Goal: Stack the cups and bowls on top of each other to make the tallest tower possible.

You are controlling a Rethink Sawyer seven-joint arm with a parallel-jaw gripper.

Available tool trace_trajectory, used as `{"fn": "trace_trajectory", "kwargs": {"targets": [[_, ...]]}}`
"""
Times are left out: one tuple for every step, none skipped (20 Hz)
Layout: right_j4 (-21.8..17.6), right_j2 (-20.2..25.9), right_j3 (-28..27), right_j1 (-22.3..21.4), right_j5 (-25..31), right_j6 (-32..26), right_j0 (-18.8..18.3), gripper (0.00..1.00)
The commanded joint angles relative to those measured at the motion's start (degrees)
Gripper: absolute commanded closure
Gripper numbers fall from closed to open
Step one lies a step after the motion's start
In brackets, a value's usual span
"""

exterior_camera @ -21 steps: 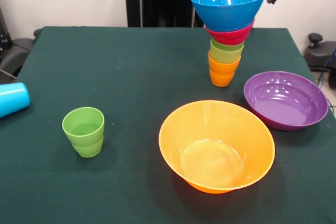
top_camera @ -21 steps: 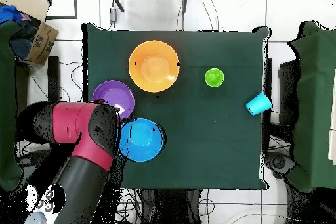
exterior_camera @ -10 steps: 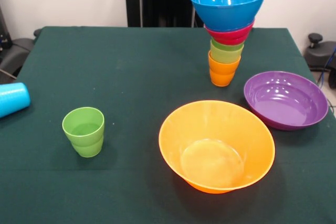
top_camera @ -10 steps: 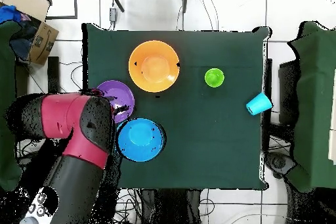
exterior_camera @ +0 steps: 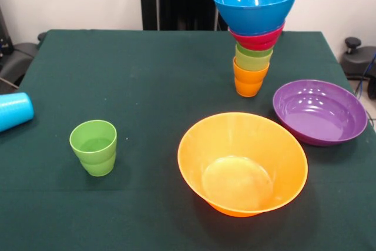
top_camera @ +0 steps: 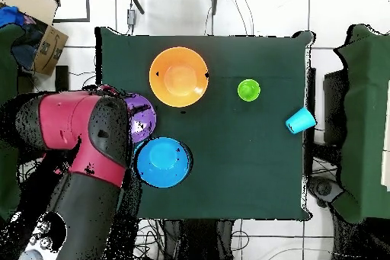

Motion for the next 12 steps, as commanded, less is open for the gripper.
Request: {"fn": "trace_trajectory", "kwargs": {"targets": [[-5.76,5.02,-3.43,1.08,-0.35,-3.19,-3.08,0.00],[-5.79,5.28,-3.68,1.00,-0.93,-3.58,-3.61,0.00],[-5.79,5.57,-3.79,0.85,-1.44,-3.85,-4.07,0.00],[-5.85,6.01,-4.06,0.77,-1.92,-4.33,-4.65,0.00],[-5.90,6.44,-4.33,0.69,-2.41,-4.81,-5.23,0.00],[-6.00,6.83,-4.89,0.62,-2.39,-5.36,-5.91,0.00],[-6.10,7.22,-5.44,0.54,-2.38,-5.92,-6.60,0.00],[-6.26,7.79,-5.56,0.36,-2.58,-6.42,-7.19,0.00],[-6.33,8.43,-5.77,0.22,-2.74,-7.06,-7.81,0.00],[-6.40,9.01,-5.88,0.23,-3.13,-7.43,-8.30,0.00],[-6.48,9.58,-6.00,0.23,-3.51,-7.79,-8.80,0.00],[-6.60,9.92,-6.22,0.31,-3.75,-7.88,-9.03,0.00]]}}
